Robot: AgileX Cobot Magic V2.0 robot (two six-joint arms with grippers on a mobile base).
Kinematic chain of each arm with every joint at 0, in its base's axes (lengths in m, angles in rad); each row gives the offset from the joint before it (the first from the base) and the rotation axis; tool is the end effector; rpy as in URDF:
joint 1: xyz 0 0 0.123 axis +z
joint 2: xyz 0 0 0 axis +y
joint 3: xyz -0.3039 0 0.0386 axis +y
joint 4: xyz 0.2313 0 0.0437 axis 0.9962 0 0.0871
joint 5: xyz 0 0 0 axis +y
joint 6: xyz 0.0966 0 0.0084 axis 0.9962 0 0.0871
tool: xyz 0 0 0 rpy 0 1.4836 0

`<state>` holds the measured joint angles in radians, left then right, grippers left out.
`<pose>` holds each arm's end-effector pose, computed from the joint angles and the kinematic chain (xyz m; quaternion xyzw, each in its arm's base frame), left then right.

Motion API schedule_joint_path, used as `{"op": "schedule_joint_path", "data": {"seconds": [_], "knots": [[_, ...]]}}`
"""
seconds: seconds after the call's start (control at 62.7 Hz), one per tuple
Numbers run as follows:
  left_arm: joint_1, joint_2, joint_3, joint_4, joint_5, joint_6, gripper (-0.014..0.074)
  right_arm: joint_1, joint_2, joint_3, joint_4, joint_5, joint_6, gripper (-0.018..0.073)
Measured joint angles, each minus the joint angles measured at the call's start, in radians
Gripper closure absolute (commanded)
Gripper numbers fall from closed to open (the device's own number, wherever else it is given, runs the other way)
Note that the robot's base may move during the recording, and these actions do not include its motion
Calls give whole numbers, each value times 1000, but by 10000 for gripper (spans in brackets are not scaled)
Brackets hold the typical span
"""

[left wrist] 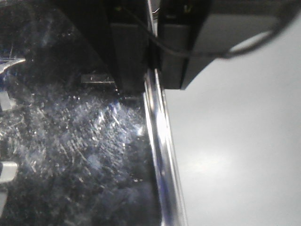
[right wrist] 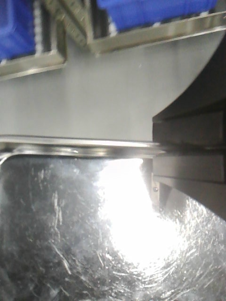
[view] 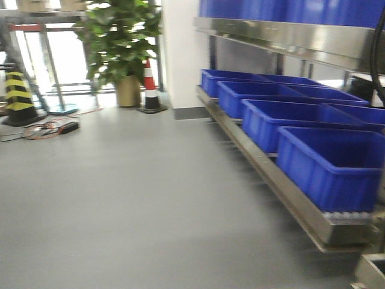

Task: Stack silver trays without gaps
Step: 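Turn the base away from the shelf while holding the tray in both grippers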

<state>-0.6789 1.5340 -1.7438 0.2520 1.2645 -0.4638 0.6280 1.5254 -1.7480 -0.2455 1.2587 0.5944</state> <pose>0.2469 -0.1696 0.4419 0.1023 0.9417 -0.0537 0.3159 0.2530 0.1559 0.4458 -0.0160 0.9447 0.0740 0.3189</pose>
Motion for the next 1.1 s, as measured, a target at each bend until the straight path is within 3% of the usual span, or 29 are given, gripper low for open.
{"op": "schedule_joint_path", "data": {"seconds": [1.101], "knots": [[0,-2,0,-6,0,0,645,0,0,0,-2,0,0,503]]}}
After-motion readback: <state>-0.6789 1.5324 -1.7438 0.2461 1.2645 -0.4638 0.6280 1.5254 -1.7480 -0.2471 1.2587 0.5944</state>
